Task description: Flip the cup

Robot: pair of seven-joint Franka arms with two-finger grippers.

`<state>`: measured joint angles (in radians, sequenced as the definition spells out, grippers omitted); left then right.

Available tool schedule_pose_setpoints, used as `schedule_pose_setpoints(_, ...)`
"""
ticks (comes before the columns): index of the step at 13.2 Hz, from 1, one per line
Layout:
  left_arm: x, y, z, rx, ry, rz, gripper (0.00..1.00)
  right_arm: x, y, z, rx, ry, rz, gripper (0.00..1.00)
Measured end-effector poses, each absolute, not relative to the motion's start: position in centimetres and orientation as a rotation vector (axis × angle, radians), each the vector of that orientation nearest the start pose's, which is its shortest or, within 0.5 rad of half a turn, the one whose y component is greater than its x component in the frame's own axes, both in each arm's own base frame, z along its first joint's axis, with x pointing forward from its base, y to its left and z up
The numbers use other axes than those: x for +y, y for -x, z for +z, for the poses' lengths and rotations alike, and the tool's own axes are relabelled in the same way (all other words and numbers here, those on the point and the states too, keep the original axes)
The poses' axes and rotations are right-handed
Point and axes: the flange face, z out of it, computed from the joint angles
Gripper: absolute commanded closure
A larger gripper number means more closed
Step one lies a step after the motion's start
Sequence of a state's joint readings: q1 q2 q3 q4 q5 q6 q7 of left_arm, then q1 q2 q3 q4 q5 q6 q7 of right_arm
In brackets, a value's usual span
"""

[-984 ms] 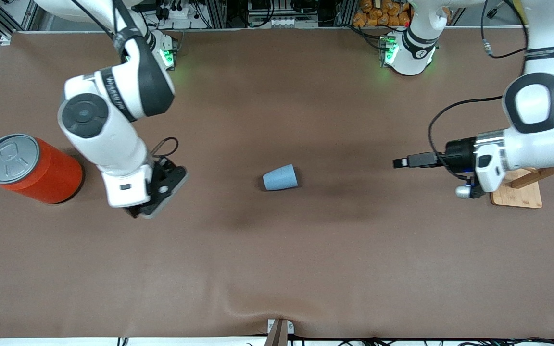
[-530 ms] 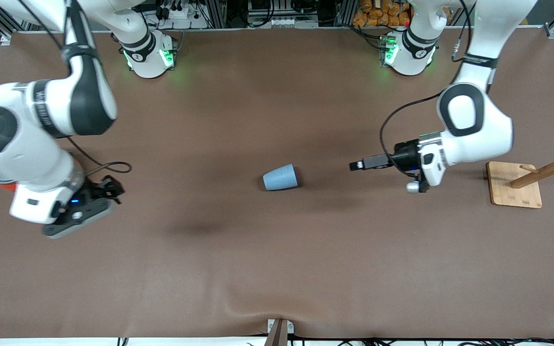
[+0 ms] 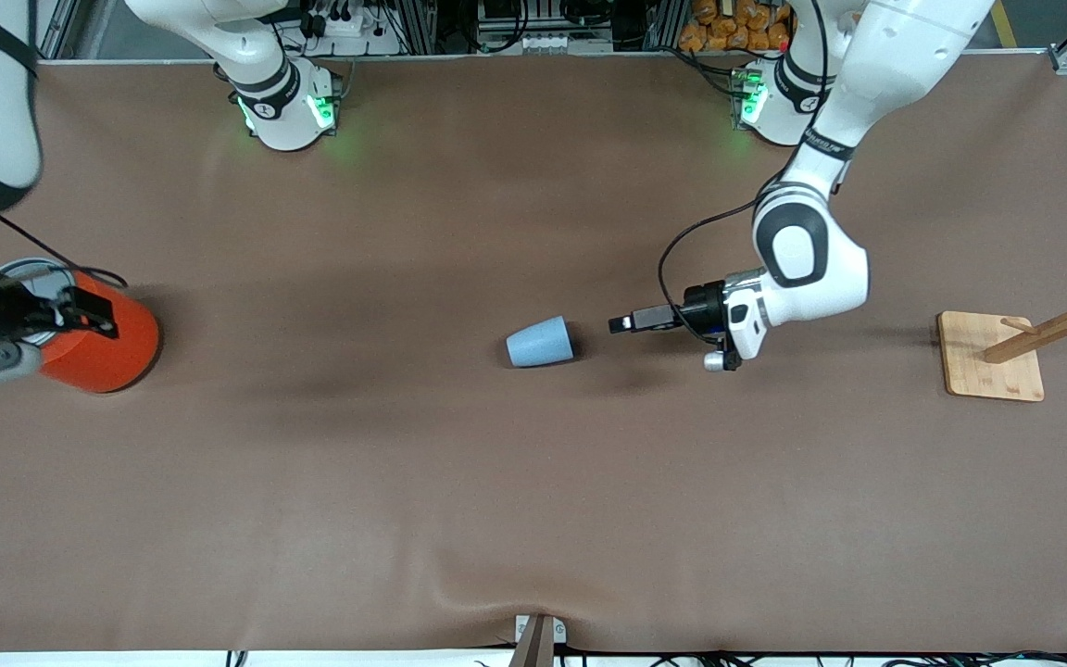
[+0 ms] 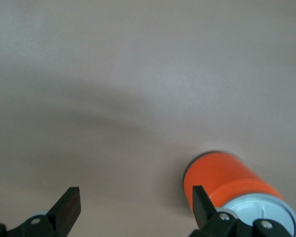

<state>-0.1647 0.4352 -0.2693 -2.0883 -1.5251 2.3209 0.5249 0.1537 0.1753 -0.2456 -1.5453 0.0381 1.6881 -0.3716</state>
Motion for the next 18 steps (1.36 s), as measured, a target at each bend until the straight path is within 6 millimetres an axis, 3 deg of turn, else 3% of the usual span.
schedule_pose_setpoints(5,-28.6,-50.4,18.8,0.373,-1.988,-0.142,0.0,-7.4,-54.6,58.1,-0.107,3.083,0.135,0.0)
schedule_pose_setpoints(9,-30.8,-50.2,17.1,0.349,-1.971,-0.148,0.0,-8.9,-54.2,59.5,0.027,3.089,0.094,0.0)
schedule_pose_setpoints(12,-31.4,-50.9,16.6,0.348,-1.963,-0.147,0.0,-7.2,-53.8,61.5,0.17,3.085,0.143,0.0)
schedule_pose_setpoints(15,-32.5,-51.0,15.9,0.343,-1.955,-0.157,0.0,-5.7,-53.6,64.5,0.198,3.09,0.103,0.0)
schedule_pose_setpoints(18,-33.0,-50.8,15.6,0.344,-1.953,-0.165,0.0,-5.8,-53.6,65.0,0.201,3.091,0.089,0.0)
